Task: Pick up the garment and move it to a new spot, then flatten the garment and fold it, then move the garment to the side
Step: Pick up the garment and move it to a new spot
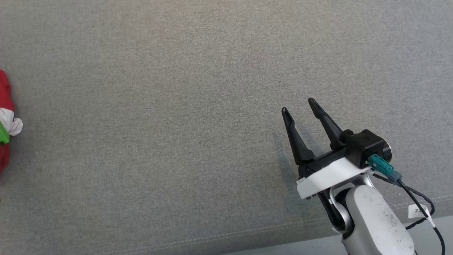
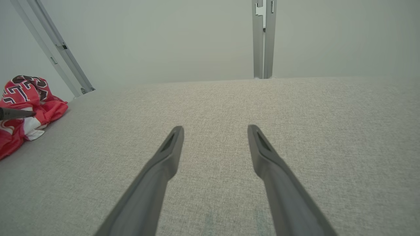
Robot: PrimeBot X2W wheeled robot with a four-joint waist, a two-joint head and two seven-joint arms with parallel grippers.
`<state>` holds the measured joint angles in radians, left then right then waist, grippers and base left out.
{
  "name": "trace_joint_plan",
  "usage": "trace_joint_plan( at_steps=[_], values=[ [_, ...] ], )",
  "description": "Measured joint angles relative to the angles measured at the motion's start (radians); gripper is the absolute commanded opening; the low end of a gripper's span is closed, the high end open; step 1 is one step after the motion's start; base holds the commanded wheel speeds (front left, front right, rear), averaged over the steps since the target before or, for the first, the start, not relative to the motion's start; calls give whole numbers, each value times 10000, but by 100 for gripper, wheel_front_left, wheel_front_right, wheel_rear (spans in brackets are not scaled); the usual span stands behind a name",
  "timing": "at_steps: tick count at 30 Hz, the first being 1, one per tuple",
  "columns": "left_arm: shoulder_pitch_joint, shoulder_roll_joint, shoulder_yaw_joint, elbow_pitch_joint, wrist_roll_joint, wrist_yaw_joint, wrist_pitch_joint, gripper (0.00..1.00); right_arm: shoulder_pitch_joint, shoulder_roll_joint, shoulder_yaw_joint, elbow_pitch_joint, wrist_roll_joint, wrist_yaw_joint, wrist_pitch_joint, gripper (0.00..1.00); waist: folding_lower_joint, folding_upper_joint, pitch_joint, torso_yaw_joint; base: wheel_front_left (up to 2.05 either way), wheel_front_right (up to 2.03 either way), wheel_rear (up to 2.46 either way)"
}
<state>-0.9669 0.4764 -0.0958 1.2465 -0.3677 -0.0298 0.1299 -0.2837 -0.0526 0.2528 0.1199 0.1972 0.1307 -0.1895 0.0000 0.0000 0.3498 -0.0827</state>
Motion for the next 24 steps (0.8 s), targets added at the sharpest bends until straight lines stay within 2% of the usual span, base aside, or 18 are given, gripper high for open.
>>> trace_joint_plan(
  at_steps=[1, 2, 8, 17, 24],
  values=[
    [-47, 33, 31, 4, -36, 33, -90, 33, -8, -4, -4, 2, 12, 0, 0, 100, 0, 0, 15, -13, 0, 0, 0],
    [-107, 73, 8, 12, -35, 46, -94, 0, -26, -6, -6, 6, 13, 0, -13, 100, 0, 0, 26, -25, 0, 0, 0],
    [-182, 153, -159, 36, 31, 19, -568, 0, -51, -10, -38, 79, 17, 0, -46, 100, 0, 0, -48, 1, 0, 0, 0],
    [-373, 167, -276, -360, 79, -144, -2220, 0, -30, 0, 29, 249, 19, 0, -58, 100, 0, 0, -464, 179, 0, 0, 0],
    [-874, 92, -698, -1043, 341, -293, -3093, 0, 54, 4, 40, 405, 119, 0, -117, 100, 0, 0, -933, 311, 0, 0, 0]
  ],
)
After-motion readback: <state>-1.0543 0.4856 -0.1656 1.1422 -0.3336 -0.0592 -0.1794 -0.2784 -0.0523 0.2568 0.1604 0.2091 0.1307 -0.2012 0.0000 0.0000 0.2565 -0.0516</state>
